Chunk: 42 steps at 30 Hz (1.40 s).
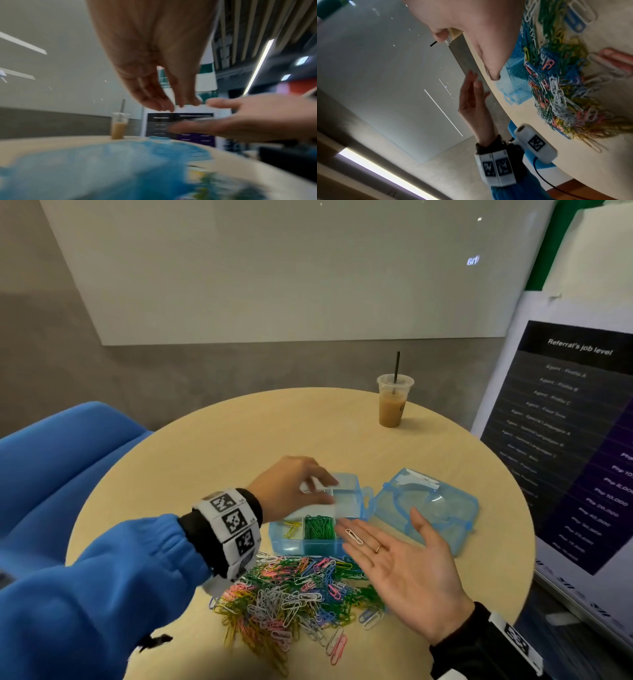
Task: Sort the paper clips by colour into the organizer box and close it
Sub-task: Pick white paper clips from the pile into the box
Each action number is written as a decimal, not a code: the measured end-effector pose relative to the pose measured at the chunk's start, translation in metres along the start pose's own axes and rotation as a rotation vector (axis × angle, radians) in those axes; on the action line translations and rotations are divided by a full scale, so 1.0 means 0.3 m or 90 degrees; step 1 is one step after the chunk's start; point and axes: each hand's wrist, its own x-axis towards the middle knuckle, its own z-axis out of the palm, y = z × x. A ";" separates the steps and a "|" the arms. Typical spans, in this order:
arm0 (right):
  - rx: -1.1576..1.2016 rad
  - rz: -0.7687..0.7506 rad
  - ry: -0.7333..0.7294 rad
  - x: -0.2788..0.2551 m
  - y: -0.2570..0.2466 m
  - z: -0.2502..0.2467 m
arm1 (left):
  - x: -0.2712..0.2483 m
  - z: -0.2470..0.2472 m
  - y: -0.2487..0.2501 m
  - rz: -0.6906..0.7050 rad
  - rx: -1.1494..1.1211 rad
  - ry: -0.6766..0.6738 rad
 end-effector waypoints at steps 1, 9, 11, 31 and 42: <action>0.012 0.005 -0.016 -0.005 0.004 0.005 | -0.018 0.011 0.044 0.077 -0.039 -0.033; 0.029 -0.002 -0.036 -0.029 -0.003 0.028 | -0.033 0.054 0.095 0.192 -0.129 -0.024; 0.039 -0.013 -0.035 -0.027 -0.012 0.029 | -0.011 0.026 0.077 0.127 -0.144 -0.017; -0.345 -0.064 0.083 -0.032 -0.070 0.044 | -0.239 -0.047 0.042 -0.108 0.109 -0.098; -0.445 -0.070 0.101 -0.028 -0.079 0.035 | -0.395 0.141 0.029 -0.142 0.248 -0.268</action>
